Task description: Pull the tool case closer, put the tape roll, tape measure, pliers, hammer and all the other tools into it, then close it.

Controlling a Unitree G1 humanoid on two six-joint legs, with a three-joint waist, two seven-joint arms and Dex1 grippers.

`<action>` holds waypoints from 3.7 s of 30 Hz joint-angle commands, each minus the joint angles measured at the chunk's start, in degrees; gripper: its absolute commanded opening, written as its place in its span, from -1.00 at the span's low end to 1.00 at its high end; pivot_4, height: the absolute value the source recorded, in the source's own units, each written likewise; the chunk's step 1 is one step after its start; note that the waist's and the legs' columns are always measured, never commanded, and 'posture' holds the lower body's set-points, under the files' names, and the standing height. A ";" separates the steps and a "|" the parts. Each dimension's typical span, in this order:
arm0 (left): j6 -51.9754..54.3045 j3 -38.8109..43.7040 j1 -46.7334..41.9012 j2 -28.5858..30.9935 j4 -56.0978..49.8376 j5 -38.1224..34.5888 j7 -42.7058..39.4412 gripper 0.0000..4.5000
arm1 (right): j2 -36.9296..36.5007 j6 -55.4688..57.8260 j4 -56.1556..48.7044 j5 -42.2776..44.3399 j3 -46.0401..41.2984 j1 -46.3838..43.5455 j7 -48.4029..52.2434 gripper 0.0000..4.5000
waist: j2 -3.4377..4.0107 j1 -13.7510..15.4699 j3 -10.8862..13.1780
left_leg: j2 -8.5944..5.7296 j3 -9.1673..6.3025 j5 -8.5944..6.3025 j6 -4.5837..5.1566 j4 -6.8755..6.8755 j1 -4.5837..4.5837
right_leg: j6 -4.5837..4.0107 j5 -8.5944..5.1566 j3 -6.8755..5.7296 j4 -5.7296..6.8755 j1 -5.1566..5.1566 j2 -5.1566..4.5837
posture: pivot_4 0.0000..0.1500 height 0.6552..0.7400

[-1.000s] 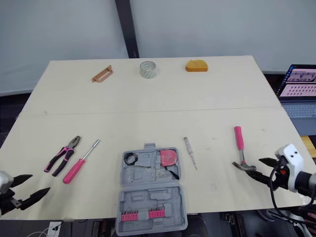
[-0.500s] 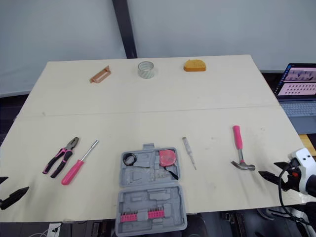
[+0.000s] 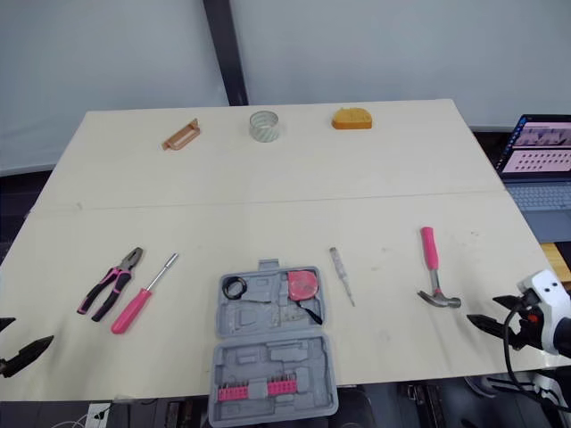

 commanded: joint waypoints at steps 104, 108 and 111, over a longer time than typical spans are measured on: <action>15.69 -33.89 -41.66 4.12 -14.25 0.50 -7.57 0.04 | 22.31 22.45 -43.50 10.38 35.84 -47.14 -1.96 1.00 | -0.42 -1.85 0.20 | 0.18 -0.09 -0.02 -0.16 0.40 -0.94 | -0.10 0.15 -0.89 0.74 -1.08 -0.03 | 1.00 1.00; 18.68 -41.52 -47.39 1.55 -19.30 1.21 -9.63 0.04 | 22.47 21.32 -41.30 5.13 40.22 -50.23 -1.87 1.00 | -0.42 -1.83 0.20 | 0.19 -0.08 -0.02 -0.16 0.39 -0.94 | -0.11 0.15 -0.90 0.76 -1.10 -0.02 | 1.00 1.00; 19.44 -46.31 -52.20 -1.35 -20.05 2.57 -10.20 0.04 | 23.40 20.73 -38.80 0.10 44.05 -52.31 -3.09 1.00 | -0.43 -1.81 0.20 | 0.19 -0.07 -0.02 -0.16 0.41 -0.94 | -0.11 0.15 -0.92 0.81 -1.10 -0.02 | 1.00 1.00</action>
